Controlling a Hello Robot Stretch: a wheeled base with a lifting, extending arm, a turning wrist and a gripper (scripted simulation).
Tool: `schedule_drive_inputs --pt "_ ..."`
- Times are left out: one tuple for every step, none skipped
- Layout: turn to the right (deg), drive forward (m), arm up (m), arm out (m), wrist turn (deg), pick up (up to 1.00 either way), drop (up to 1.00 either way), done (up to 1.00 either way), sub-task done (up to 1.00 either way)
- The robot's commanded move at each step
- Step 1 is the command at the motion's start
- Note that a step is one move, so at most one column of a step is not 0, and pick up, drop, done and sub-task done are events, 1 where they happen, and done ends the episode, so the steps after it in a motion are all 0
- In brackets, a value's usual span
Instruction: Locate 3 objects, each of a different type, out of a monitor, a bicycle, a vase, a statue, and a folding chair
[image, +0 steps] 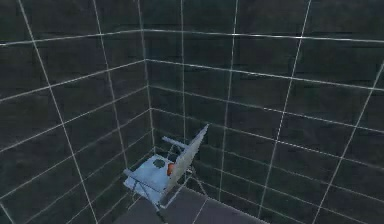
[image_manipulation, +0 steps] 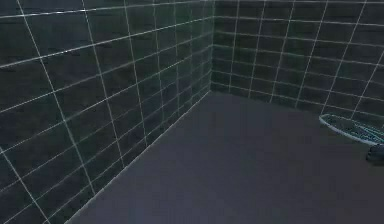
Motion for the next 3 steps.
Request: schedule_drive_inputs --pt "-18.0 0.0 0.0 0.0 0.0 0.0 0.0 0.0 0.0" --pt "0.0 0.05 0.0 0.0 0.0 0.0 0.0 0.0 0.0" --pt "0.0 0.0 0.0 0.0 0.0 0.0 0.0 1.0 0.0"
